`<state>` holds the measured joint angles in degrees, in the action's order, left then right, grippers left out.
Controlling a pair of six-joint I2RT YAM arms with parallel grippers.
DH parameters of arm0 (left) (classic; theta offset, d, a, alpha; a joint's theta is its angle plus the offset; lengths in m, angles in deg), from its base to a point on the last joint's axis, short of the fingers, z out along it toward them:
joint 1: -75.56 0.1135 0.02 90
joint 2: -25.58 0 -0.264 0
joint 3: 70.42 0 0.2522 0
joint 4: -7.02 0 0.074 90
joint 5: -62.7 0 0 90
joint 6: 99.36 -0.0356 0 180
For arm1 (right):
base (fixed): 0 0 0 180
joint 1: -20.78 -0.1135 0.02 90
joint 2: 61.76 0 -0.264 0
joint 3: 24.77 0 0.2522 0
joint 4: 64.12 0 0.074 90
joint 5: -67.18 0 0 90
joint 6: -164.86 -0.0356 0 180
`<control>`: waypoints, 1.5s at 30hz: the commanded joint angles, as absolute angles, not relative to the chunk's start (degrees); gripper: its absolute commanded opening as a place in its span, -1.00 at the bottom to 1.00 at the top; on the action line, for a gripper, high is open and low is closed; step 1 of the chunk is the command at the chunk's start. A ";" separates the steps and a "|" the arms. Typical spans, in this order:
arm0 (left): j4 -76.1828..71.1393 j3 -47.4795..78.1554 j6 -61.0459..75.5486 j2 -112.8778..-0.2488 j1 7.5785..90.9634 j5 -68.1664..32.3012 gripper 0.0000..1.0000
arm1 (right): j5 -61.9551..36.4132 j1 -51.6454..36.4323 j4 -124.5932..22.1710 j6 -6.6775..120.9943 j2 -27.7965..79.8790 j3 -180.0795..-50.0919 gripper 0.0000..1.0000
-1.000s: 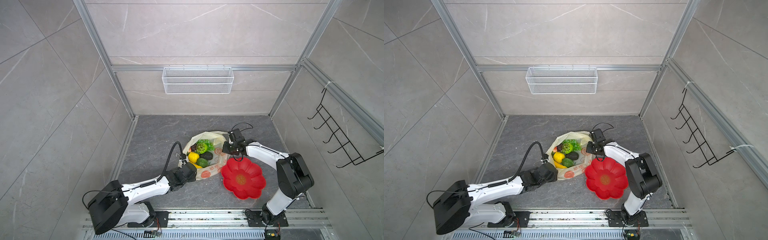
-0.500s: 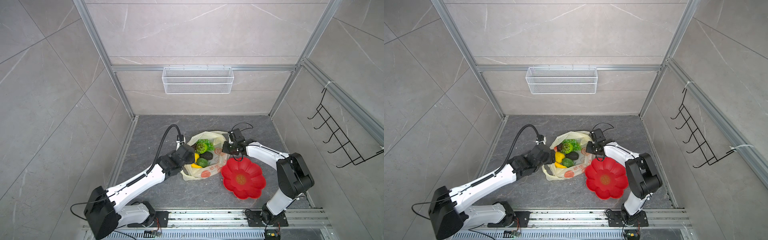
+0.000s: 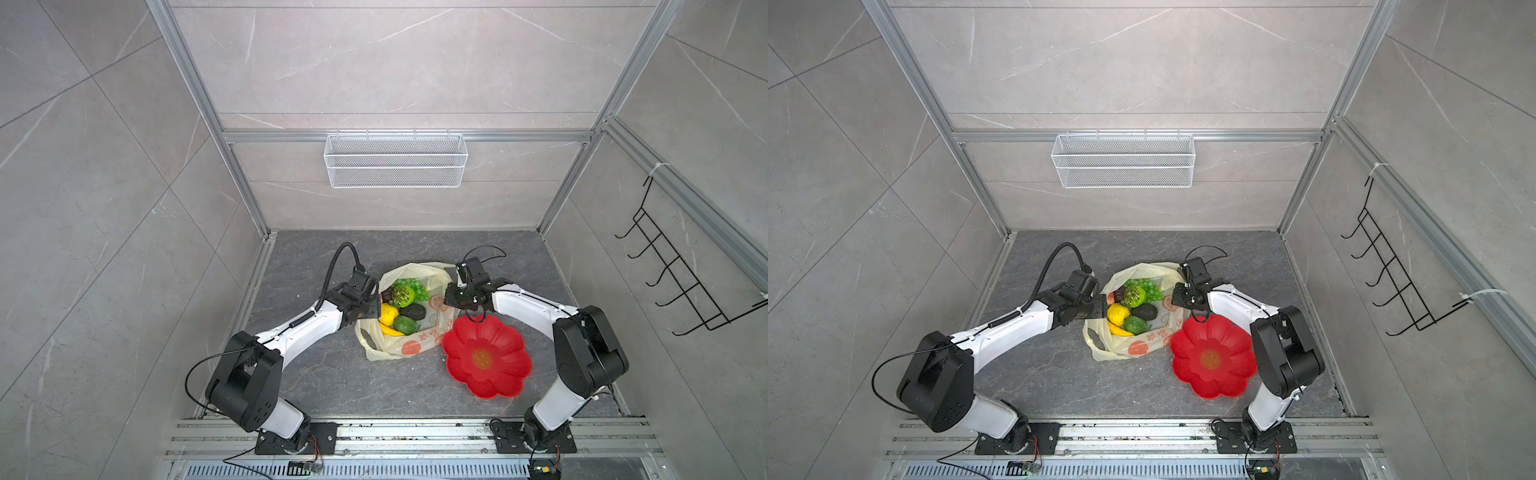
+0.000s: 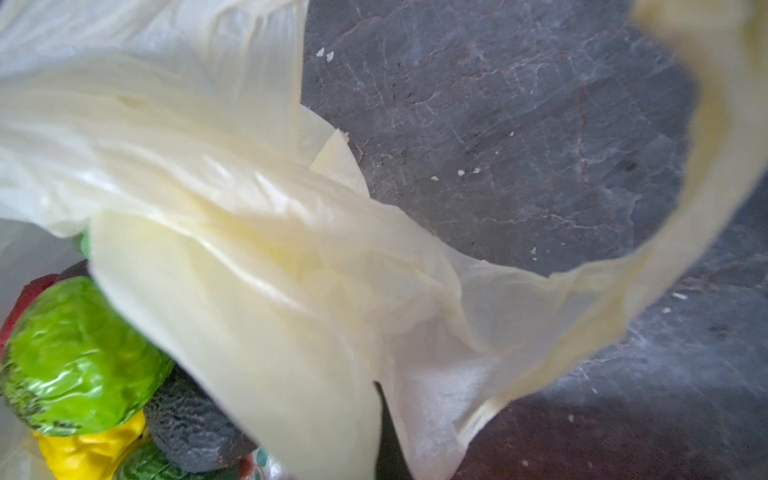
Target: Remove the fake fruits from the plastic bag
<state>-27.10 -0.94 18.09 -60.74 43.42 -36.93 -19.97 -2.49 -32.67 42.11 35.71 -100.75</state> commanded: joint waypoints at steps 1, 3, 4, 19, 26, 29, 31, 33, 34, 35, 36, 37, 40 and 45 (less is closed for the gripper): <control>-23.98 -1.69 16.33 -61.15 44.42 -33.51 0.32 | -19.57 -2.46 -32.18 42.07 35.40 -101.09 -1.00; -23.00 -2.69 16.59 -61.25 45.25 -33.20 0.14 | -19.91 -2.41 -31.78 42.13 35.48 -101.35 -1.00; -22.47 -3.27 16.66 -61.05 45.72 -33.11 0.03 | -20.20 -2.42 -31.52 42.25 35.54 -101.51 -1.00; -10.05 -13.61 15.87 -54.61 47.36 -31.08 -0.86 | -20.63 -3.21 -28.47 41.90 35.79 -105.18 -0.64; -8.77 -14.02 15.23 -54.07 47.35 -29.79 -0.87 | -24.89 -5.24 -25.02 40.69 29.18 -105.04 -0.05; -8.24 -14.63 15.51 -53.52 47.35 -30.44 -0.86 | -26.69 -8.15 -24.65 39.04 26.23 -105.01 0.05; -8.04 -14.83 15.92 -53.52 47.39 -30.90 -0.86 | -28.48 -11.04 -24.82 38.09 25.65 -105.51 0.08; -7.87 -14.87 16.09 -53.76 47.35 -30.84 -0.87 | -28.97 -13.62 -24.92 38.02 26.95 -106.90 0.08; -7.85 -14.82 16.21 -53.92 47.39 -30.90 -0.86 | -29.06 -14.99 -24.72 38.18 28.12 -107.96 0.08; -7.88 -14.83 16.33 -53.96 47.35 -31.14 -0.87 | -29.14 -16.09 -24.54 38.33 29.36 -109.04 0.08; -8.00 -14.90 16.48 -53.92 47.35 -31.49 -0.86 | -29.00 -17.31 -24.46 38.60 30.93 -110.23 0.09; -8.06 -14.96 16.65 -53.83 47.35 -31.83 -0.87 | -28.53 -18.48 -24.37 39.02 32.75 -111.60 0.09; -8.79 -14.85 17.19 -54.11 47.35 -33.39 -0.87 | -26.61 -21.04 -23.83 40.61 38.04 -115.85 0.09; -10.20 -14.29 18.87 -55.36 47.44 -35.19 -0.87 | -25.30 -23.69 -22.67 43.92 45.37 -121.83 0.19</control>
<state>-9.99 -14.69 17.54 -55.35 47.00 -33.15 -26.00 -22.77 -25.21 41.27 42.51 -119.00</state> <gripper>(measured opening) 0.069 0.590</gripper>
